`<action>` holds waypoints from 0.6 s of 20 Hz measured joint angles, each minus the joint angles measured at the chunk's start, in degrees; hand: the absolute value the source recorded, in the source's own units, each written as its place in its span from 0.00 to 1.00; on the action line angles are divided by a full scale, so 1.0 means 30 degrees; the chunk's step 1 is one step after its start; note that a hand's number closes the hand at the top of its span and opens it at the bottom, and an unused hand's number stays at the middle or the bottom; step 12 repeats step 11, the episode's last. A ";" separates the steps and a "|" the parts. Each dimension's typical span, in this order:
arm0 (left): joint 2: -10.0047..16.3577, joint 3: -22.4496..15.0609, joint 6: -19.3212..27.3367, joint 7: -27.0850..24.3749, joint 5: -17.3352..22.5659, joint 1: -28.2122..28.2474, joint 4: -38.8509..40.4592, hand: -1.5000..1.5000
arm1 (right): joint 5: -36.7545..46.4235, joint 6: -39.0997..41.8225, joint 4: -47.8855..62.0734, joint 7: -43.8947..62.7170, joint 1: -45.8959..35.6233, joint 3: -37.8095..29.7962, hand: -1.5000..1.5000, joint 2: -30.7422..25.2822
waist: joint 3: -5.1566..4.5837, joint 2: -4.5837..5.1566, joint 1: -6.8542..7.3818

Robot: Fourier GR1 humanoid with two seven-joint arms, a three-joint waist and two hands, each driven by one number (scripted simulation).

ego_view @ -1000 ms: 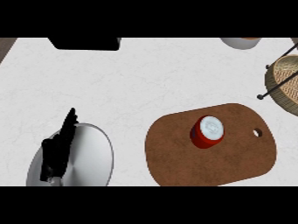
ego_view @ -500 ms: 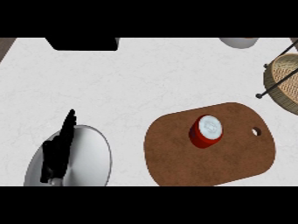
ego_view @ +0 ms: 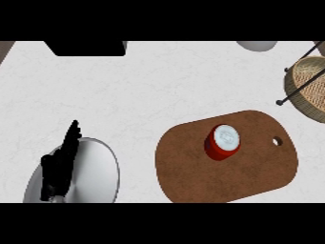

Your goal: Pick the tomato from the cutting board and place it in the tiered basket

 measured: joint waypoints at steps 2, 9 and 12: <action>0.0061 0.0086 -0.0056 0.0030 0.0058 0.0029 -0.0002 0.50 | -0.0538 0.0921 0.0700 -0.0308 0.1004 -0.0746 0.00 -0.1032 | 0.0022 -0.0010 -0.0116; -0.0031 0.0268 0.0172 -0.0224 0.0066 0.0509 -0.0158 0.50 | -0.1895 0.4865 0.2743 -0.1784 0.5133 -0.2650 0.00 -0.3922 | 0.0099 -0.0091 -0.0631; -0.0103 0.0301 0.0276 -0.0165 0.0069 0.0608 -0.0221 0.50 | -0.2230 0.5987 0.3171 -0.2155 0.6073 -0.3065 0.00 -0.4369 | 0.0114 -0.0109 -0.0755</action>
